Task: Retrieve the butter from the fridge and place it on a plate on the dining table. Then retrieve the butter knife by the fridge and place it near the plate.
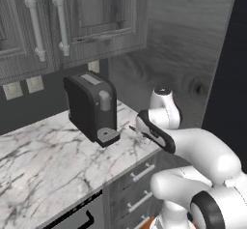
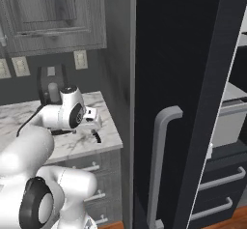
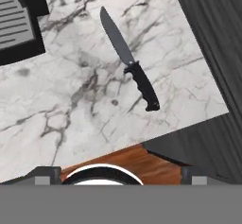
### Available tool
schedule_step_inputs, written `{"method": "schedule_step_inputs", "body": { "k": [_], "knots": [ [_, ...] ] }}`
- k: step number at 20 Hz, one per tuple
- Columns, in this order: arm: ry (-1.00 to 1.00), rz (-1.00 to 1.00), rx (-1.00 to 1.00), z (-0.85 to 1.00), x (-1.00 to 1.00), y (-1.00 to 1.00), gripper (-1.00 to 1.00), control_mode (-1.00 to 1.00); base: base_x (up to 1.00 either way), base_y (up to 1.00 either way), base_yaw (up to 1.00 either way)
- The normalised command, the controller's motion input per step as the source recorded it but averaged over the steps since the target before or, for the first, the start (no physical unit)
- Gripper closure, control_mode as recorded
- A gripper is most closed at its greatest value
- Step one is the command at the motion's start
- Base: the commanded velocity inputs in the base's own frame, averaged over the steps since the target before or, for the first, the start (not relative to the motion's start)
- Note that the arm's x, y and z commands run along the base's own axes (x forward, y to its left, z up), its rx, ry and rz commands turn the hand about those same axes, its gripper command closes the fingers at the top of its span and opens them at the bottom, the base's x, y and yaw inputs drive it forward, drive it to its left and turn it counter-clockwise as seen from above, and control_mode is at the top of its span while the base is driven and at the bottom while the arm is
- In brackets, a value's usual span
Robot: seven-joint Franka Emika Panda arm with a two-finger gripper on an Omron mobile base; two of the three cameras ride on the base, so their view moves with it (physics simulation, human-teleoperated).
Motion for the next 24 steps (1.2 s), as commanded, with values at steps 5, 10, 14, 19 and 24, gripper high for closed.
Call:
{"method": "schedule_step_inputs", "body": {
  "k": [5,10,14,19,24],
  "knots": [
    [0.0,0.03,-0.03,-0.08,0.28,0.0,-1.0,-1.0,0.0,0.0,0.0],
    [0.0,0.02,-0.01,-0.11,0.26,-0.02,-1.0,-1.0,0.0,0.0,0.0],
    [0.0,0.03,0.0,-0.36,0.28,0.0,-1.0,-1.0,0.0,0.0,0.0],
    [0.0,0.03,0.0,-0.28,0.29,0.0,-1.0,-1.0,0.0,0.0,0.0],
    [0.0,0.05,0.0,-0.15,0.25,0.0,-1.0,-1.0,0.0,0.0,0.0]
  ]
}}
